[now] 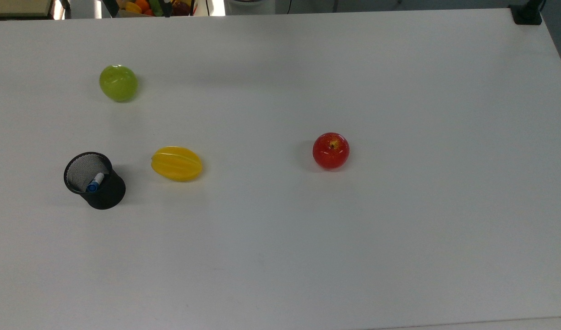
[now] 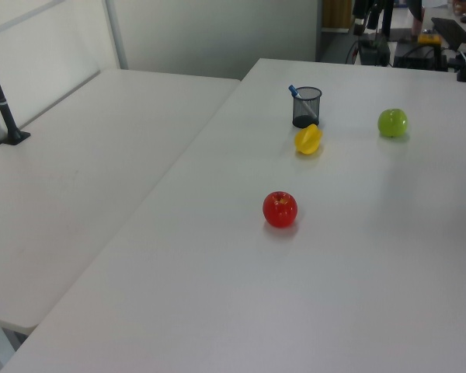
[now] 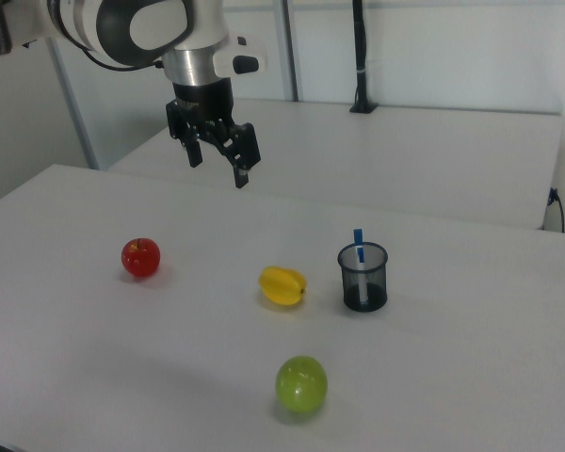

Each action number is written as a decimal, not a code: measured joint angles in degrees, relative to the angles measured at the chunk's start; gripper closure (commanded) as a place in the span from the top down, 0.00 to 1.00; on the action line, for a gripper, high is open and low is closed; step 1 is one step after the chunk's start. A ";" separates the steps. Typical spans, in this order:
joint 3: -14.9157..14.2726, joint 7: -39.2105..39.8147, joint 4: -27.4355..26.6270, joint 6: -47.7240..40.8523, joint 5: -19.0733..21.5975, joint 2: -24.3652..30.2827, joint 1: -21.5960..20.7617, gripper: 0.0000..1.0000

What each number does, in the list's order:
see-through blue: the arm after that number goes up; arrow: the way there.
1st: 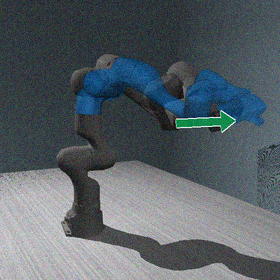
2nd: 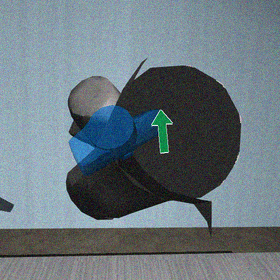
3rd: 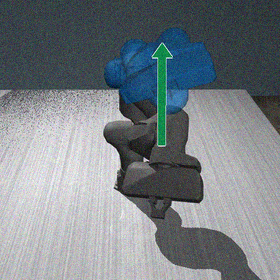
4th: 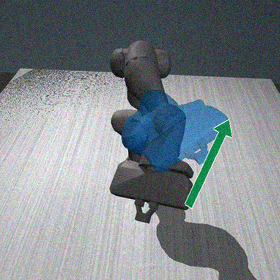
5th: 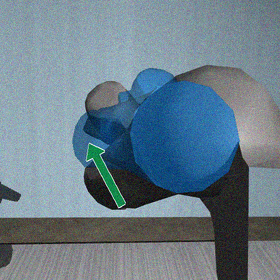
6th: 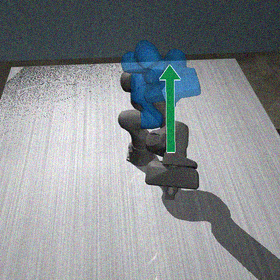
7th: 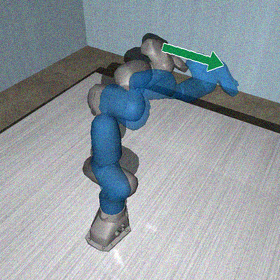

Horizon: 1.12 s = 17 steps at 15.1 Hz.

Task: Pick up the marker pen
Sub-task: 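Move the open gripper over the black mesh pen cup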

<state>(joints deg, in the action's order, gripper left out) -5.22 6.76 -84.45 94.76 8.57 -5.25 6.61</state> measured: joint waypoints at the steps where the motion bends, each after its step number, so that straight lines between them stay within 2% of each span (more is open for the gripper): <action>1: -0.04 0.24 -0.13 1.79 0.01 -0.44 0.10 1.00; 7: -0.10 1.07 -0.47 17.47 -0.04 -7.06 0.16 1.00; 11: -0.16 2.29 -0.52 27.80 -0.88 -12.50 0.79 0.88; 15: -0.24 5.80 -0.21 30.82 -0.88 -15.93 3.32 0.79; 17: -0.24 7.39 -0.12 30.83 -0.88 -16.77 3.93 0.79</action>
<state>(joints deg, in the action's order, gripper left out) -5.46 14.15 -84.57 125.59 7.69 -22.02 10.54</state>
